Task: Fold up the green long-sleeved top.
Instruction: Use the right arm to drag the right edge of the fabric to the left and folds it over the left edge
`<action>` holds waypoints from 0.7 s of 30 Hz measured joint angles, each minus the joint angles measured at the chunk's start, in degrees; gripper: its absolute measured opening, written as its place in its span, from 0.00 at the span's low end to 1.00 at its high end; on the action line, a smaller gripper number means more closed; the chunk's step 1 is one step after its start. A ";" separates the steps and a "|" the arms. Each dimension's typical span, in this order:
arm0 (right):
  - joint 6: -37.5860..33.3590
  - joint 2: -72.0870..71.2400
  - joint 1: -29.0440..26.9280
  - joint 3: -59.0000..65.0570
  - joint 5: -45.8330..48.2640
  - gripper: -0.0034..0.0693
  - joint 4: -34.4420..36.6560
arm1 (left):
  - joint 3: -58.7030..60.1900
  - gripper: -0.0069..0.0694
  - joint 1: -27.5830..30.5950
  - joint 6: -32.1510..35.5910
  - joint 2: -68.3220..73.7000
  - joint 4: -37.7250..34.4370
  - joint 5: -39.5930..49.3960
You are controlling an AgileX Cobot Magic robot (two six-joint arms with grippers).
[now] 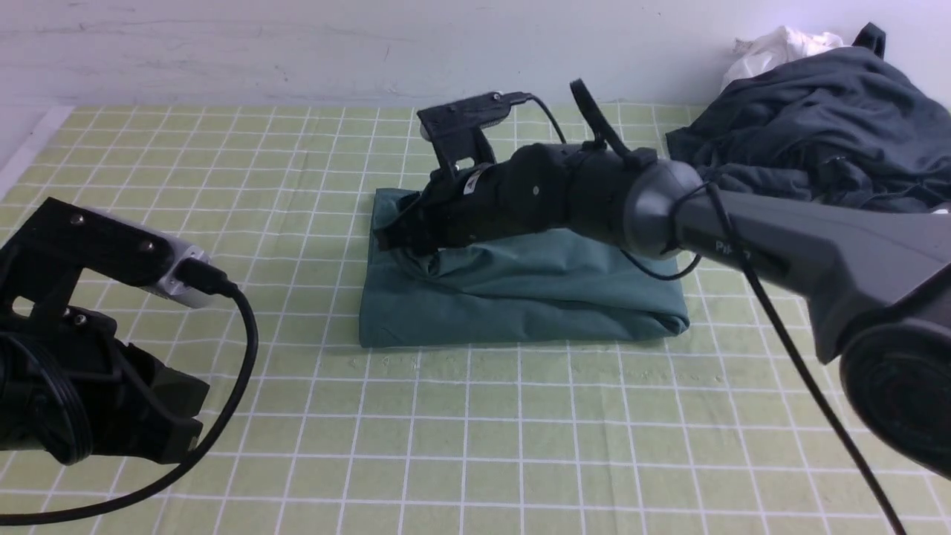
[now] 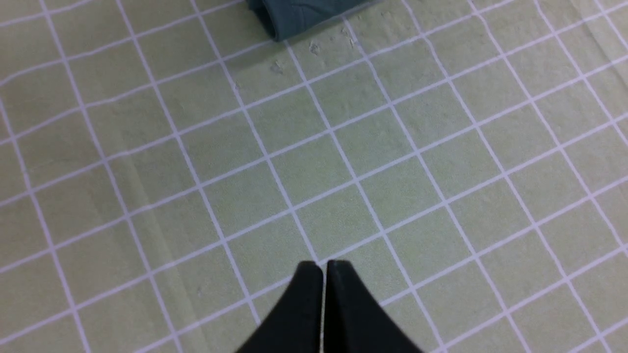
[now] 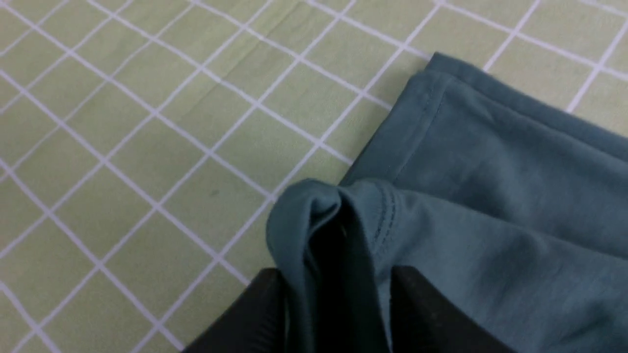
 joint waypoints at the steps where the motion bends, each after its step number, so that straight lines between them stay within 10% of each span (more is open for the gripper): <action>1: 0.00 -0.50 0.00 0.00 -0.01 0.54 0.00 | 0.00 0.09 0.00 0.00 0.00 0.00 0.00; 6: 0.72 -2.18 0.00 0.00 1.60 0.53 0.66 | 0.00 0.09 0.00 0.00 0.00 0.00 0.00; 15: 1.33 -2.97 -0.23 -0.16 1.27 0.10 -1.67 | 0.00 0.09 0.00 0.00 0.00 -0.23 0.99; 21: 3.92 2.84 0.84 -0.10 3.58 0.03 -0.15 | 0.00 0.09 0.00 0.00 0.00 -2.16 1.10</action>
